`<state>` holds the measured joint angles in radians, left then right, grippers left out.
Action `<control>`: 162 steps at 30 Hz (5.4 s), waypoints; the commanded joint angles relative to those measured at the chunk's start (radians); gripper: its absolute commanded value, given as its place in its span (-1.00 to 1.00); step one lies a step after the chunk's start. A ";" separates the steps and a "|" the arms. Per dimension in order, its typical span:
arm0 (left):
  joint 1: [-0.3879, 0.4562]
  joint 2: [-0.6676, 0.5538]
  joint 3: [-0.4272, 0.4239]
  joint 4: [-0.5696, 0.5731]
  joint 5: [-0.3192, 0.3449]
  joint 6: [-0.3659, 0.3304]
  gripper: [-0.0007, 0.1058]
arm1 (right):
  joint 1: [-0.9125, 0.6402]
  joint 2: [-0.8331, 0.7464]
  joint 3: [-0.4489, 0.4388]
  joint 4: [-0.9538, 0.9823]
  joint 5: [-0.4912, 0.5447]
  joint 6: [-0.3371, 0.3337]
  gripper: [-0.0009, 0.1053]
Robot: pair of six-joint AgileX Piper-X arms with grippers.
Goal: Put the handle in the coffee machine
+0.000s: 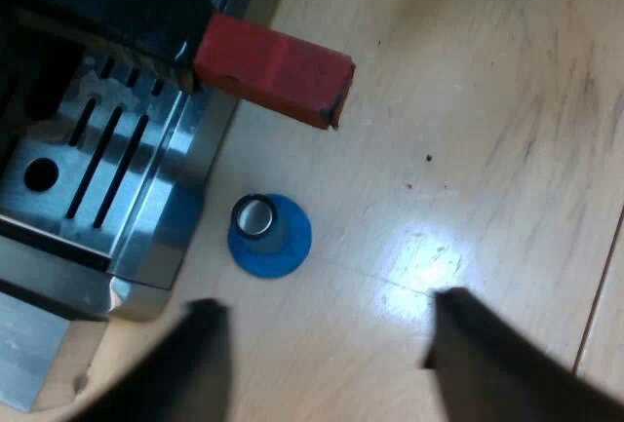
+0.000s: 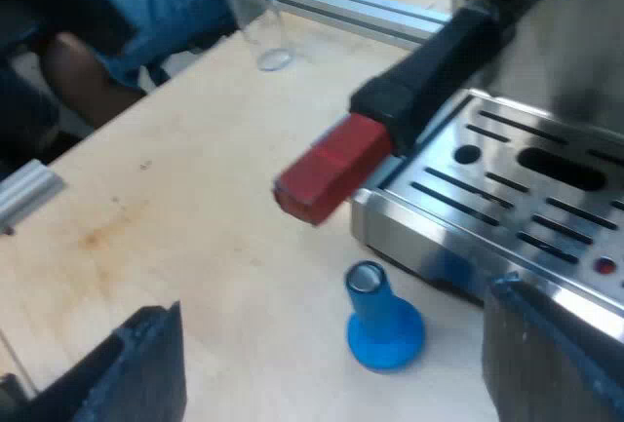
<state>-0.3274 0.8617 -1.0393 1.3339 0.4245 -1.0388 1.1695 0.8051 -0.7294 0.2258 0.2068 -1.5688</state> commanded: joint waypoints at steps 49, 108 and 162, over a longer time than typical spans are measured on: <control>0.130 -0.148 -0.127 -0.156 -0.010 -0.350 0.58 | -1.161 -0.164 -0.261 0.506 -0.260 -0.236 0.25; 0.337 -0.675 0.126 -0.187 -0.387 -0.666 0.58 | -1.283 -0.775 -0.239 0.811 -0.273 -0.301 0.25; 0.337 -1.014 0.331 -0.089 -0.384 -0.564 0.58 | -1.286 -0.860 -0.050 0.878 -0.344 -0.311 0.25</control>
<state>0.0110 -0.0146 -0.7168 1.2740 0.0480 -1.5944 -0.1129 -0.0069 -0.7782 1.1032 -0.1233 -1.8741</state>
